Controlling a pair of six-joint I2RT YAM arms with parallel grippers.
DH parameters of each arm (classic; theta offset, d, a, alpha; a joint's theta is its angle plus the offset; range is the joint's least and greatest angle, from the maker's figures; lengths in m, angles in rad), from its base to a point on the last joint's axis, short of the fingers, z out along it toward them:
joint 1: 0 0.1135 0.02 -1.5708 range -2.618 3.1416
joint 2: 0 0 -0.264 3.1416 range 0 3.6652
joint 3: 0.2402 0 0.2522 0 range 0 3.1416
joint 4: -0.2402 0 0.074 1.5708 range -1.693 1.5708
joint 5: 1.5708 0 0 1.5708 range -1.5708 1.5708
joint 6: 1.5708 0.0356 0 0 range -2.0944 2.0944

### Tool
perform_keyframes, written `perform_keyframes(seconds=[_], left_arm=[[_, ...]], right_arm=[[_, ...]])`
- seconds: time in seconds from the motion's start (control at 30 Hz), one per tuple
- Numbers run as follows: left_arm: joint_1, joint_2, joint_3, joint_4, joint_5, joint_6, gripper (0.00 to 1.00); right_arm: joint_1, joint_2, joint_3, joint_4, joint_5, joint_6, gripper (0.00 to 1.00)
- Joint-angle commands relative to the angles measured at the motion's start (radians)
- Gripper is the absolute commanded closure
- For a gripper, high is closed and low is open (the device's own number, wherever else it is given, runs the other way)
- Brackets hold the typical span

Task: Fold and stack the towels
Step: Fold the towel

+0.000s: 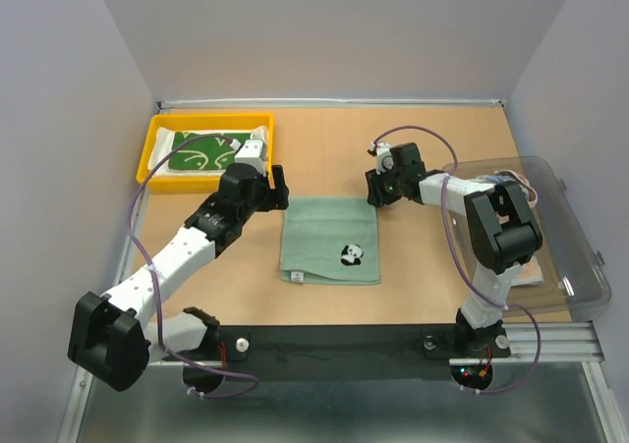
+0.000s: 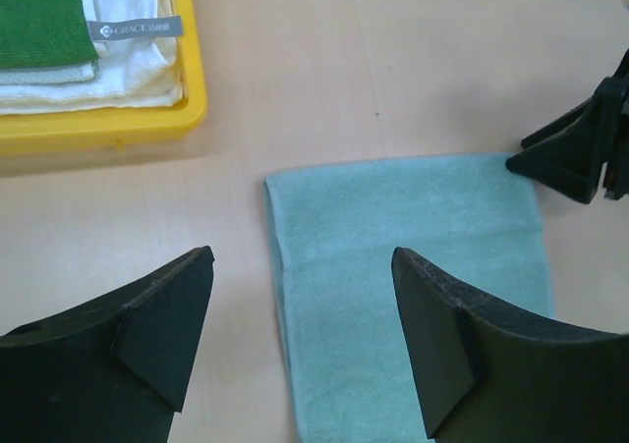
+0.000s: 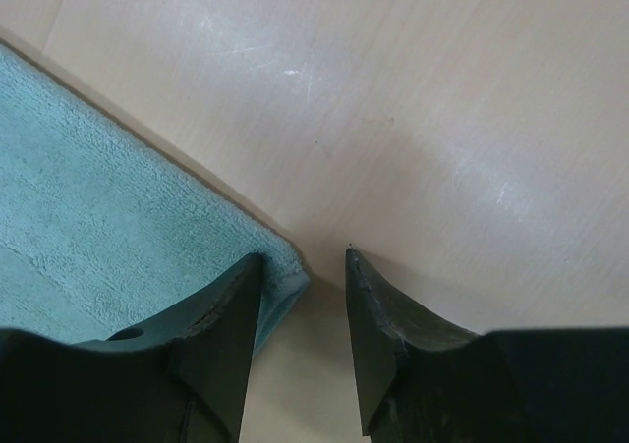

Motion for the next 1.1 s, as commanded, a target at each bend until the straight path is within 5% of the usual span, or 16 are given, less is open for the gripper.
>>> perform_keyframes(seconds=[0.0, 0.23, 0.4, 0.57, 1.07], left_arm=[[0.001, 0.042, 0.092, -0.063, -0.01, 0.14, 0.15], [0.001, 0.232, 0.205, -0.115, -0.016, 0.229, 0.16], [0.006, 0.331, 0.271, -0.141, 0.008, 0.271, 0.18], [0.01, 0.515, 0.398, -0.178, 0.088, 0.346, 0.19], [0.047, 0.821, 0.638, -0.287, 0.212, 0.458, 0.44]], right_arm=[[0.01, 0.054, 0.023, -0.092, 0.018, -0.058, 0.54], [0.019, 0.111, 0.091, -0.248, 0.031, -0.118, 0.59], [0.019, 0.114, 0.091, -0.31, 0.068, -0.147, 0.74], [0.019, 0.115, 0.107, -0.35, 0.068, -0.213, 0.99], [0.019, 0.117, 0.134, -0.348, 0.136, -0.281, 0.99]])
